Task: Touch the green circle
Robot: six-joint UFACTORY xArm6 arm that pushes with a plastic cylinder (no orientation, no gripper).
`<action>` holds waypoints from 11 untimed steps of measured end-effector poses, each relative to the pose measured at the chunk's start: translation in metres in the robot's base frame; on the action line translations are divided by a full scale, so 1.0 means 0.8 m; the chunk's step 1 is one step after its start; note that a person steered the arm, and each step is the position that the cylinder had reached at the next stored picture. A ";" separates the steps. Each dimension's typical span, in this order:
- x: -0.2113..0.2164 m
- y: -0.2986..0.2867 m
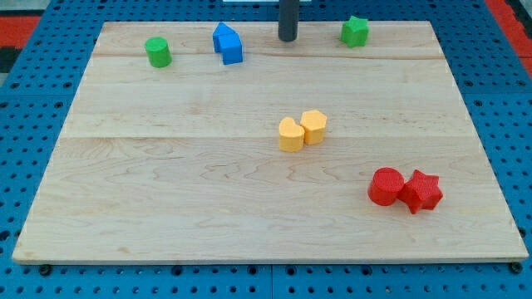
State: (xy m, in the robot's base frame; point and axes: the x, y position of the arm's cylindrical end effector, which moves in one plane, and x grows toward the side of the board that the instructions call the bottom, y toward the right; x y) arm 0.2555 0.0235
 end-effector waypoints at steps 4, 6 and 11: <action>0.070 -0.264; 0.049 -0.346; 0.022 -0.256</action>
